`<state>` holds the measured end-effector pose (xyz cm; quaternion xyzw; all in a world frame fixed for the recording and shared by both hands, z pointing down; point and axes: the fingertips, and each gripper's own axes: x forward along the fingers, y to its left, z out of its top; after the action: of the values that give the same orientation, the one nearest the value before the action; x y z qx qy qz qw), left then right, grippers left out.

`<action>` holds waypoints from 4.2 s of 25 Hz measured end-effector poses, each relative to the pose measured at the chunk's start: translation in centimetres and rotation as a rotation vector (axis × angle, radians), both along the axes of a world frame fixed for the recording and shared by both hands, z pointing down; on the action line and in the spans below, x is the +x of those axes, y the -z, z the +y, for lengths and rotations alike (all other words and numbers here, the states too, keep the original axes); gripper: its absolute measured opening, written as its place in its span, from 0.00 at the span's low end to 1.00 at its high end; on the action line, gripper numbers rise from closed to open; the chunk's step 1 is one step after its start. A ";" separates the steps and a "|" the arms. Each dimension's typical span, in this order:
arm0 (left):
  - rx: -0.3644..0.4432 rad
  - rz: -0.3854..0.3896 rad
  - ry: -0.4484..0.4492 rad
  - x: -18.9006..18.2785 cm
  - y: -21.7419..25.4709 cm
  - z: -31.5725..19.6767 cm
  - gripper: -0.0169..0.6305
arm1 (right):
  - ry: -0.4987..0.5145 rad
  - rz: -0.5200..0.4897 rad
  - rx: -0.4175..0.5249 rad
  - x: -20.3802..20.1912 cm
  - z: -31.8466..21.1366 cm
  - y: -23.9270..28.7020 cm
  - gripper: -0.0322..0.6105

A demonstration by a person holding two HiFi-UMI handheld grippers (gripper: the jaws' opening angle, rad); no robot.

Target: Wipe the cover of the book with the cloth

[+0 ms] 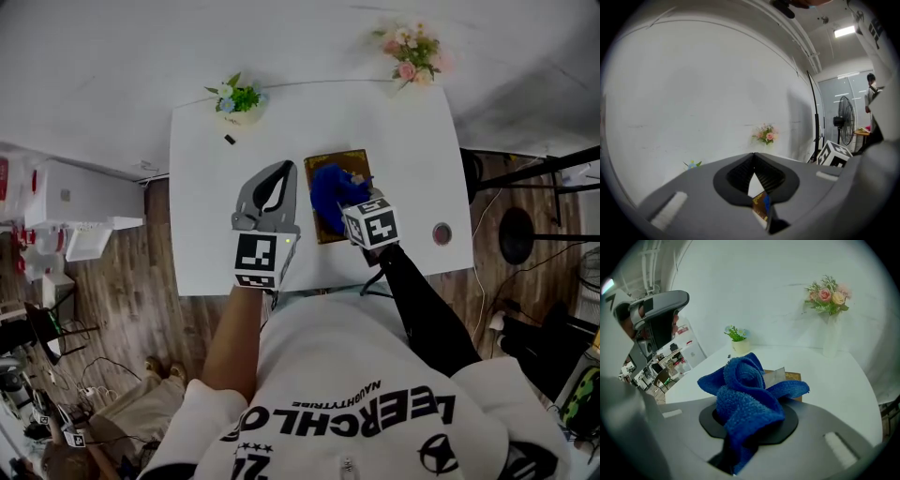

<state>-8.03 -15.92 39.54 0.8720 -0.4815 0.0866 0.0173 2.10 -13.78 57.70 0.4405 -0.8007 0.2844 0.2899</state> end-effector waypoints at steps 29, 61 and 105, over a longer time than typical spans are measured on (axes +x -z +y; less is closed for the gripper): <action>0.001 -0.047 0.088 5.8 -0.2 0.4 0.11 | -0.127 0.006 0.079 13.6 -1.5 0.5 0.19; -0.009 -0.032 0.205 0.0 -1.2 5.1 0.11 | 0.189 -0.104 0.010 -1.9 3.7 0.1 0.19; -0.024 0.047 -0.029 1.3 -0.7 5.5 0.11 | 0.045 -0.238 0.097 -3.3 8.1 4.1 0.19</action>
<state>-6.72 -10.46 40.20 0.8804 -0.4672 0.0722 0.0379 -1.22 -5.66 53.65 0.3990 -0.8520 0.2889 0.1775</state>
